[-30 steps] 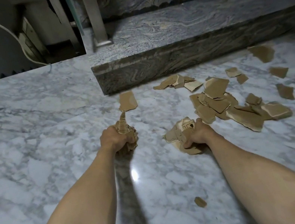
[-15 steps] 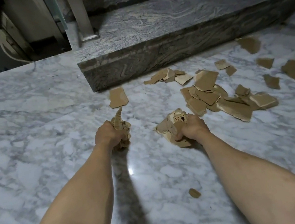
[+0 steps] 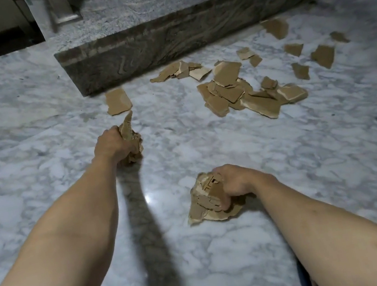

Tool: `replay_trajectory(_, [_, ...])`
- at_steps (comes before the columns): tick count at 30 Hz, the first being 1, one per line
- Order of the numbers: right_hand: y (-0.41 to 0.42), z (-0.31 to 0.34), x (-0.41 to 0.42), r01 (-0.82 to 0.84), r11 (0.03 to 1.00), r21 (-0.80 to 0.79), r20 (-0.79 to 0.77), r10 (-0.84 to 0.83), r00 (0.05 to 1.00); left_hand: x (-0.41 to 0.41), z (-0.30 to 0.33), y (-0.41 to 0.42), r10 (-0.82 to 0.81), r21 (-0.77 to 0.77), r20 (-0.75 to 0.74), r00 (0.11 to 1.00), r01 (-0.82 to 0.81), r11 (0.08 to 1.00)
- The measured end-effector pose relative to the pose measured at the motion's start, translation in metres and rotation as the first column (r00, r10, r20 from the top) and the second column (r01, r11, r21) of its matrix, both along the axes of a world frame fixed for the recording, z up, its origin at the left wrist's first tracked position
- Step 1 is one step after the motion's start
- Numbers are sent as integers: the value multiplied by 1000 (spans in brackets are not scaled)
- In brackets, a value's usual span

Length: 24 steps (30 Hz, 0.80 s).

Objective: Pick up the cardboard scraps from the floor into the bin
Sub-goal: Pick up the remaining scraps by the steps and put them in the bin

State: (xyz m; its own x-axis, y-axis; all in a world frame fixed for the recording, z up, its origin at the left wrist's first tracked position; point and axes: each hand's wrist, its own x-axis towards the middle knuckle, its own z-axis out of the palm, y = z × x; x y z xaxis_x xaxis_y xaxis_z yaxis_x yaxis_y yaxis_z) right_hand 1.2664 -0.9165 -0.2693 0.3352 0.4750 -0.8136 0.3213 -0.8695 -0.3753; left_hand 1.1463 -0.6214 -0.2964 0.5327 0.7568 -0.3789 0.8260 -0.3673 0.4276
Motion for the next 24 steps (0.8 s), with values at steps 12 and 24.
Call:
replay_trajectory(12, [-27, -28, -16, -121, 992, 32, 222, 111, 969, -6, -13, -54, 199, -12, 97, 975, -199, 980])
replay_trajectory(24, [31, -27, -2, 238, 889, 390, 246, -350, 904, -10, -16, -80, 335, -160, 175, 926, -309, 938])
